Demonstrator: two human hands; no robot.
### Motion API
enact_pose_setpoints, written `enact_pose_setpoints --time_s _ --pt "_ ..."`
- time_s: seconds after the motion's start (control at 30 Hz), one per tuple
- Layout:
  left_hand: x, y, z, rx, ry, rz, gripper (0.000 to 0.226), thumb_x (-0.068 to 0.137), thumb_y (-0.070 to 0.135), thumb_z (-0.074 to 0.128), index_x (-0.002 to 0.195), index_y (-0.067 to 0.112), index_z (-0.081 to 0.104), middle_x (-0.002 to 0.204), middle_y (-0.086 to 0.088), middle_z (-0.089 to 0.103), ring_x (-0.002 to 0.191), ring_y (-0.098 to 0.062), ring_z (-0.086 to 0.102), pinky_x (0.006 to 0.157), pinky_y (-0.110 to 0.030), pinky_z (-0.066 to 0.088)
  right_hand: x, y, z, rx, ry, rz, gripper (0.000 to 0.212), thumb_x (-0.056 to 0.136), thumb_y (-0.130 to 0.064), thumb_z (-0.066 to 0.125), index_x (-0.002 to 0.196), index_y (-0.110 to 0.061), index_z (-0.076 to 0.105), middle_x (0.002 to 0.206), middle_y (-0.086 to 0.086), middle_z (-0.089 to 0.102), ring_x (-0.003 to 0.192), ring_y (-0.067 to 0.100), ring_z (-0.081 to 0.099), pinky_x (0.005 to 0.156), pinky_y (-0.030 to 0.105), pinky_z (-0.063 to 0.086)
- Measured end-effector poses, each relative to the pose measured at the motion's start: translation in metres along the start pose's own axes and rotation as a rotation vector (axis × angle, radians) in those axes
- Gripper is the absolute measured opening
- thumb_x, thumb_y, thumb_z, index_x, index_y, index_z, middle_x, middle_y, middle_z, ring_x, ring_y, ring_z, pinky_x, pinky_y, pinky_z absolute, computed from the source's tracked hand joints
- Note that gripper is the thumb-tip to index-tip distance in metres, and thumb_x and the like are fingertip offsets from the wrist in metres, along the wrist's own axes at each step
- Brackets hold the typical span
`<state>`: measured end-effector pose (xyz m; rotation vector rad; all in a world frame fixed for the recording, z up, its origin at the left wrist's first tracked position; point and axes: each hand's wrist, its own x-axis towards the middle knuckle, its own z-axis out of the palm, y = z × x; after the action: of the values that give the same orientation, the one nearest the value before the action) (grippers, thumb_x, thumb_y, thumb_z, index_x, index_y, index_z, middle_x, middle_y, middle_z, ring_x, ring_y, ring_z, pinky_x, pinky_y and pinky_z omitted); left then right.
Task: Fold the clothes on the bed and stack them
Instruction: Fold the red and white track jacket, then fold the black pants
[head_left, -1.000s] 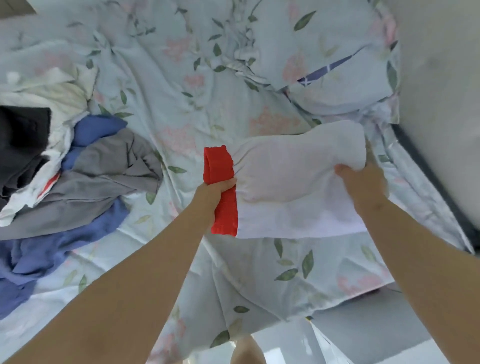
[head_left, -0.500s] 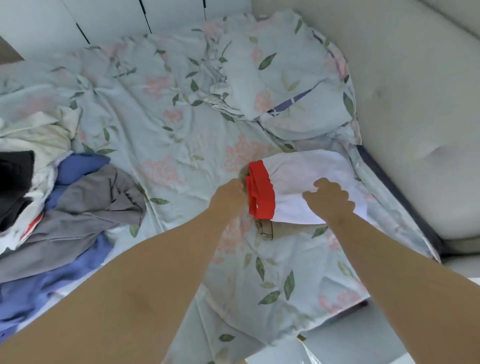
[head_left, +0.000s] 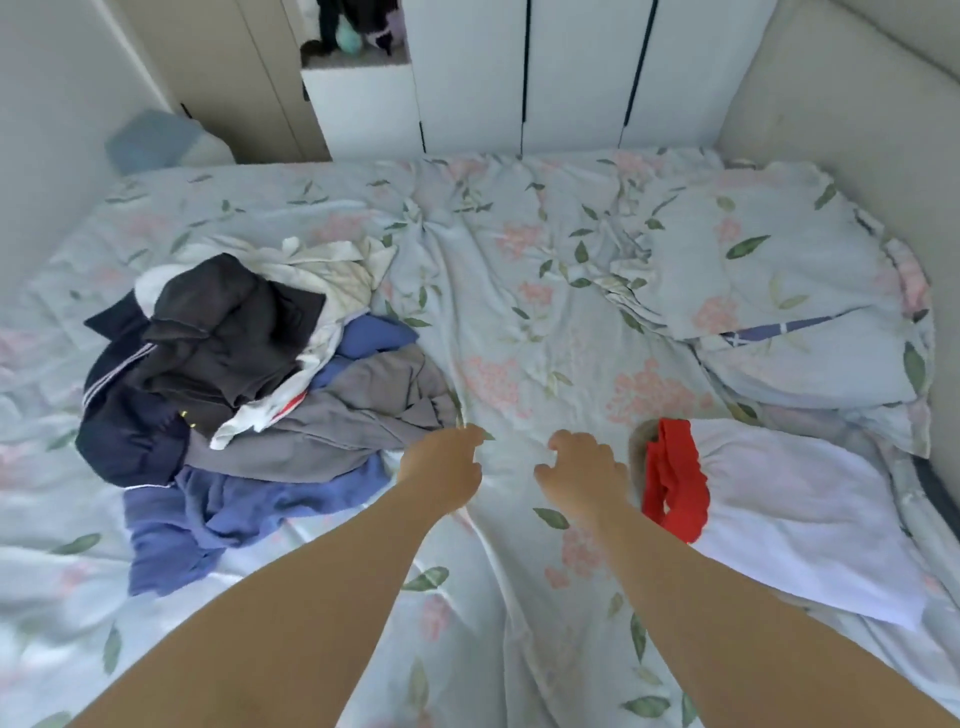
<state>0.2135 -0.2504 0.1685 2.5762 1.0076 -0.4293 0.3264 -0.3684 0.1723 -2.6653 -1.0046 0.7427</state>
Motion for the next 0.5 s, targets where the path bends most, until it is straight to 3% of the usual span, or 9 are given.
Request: enact_pose_setpoints --time_s 0.33,0.43,0.5 --pt "-0.051 -0.184 -0.008 -0.059 0.045 -0.198 0.034 0.098 0.021 0.040 0.131 0.017 0.047 0.131 -0.004 0.052 0.119 -0.027 0.049 0.093 -0.034 0.041 -0.004 -0.164 0.079 -0.028 -0.101 -0.174 0.032 0.094 -0.027 0.045 0.124 -0.017 0.049 0.129 0.005 0.049 0.120 0.027 0.045 0.092 0.035 0.036" --pt "-0.059 -0.239 -0.006 -0.042 0.037 -0.214 0.029 0.097 0.021 0.039 0.124 0.016 0.050 0.123 -0.004 0.056 0.110 -0.025 0.054 0.075 -0.030 0.039 -0.006 -0.208 0.107 -0.036 -0.139 -0.149 0.035 0.095 -0.025 0.044 0.129 -0.019 0.046 0.134 0.005 0.046 0.124 0.026 0.042 0.094 0.032 0.035" --pt "-0.060 -0.274 -0.006 -0.042 0.015 -0.216 0.024 0.096 0.019 0.039 0.116 0.013 0.052 0.116 -0.006 0.058 0.104 -0.026 0.055 0.072 -0.031 0.039 -0.005 -0.236 0.124 -0.023 -0.145 -0.126 0.031 0.094 -0.024 0.044 0.124 -0.019 0.049 0.131 0.005 0.049 0.120 0.028 0.045 0.093 0.033 0.036"
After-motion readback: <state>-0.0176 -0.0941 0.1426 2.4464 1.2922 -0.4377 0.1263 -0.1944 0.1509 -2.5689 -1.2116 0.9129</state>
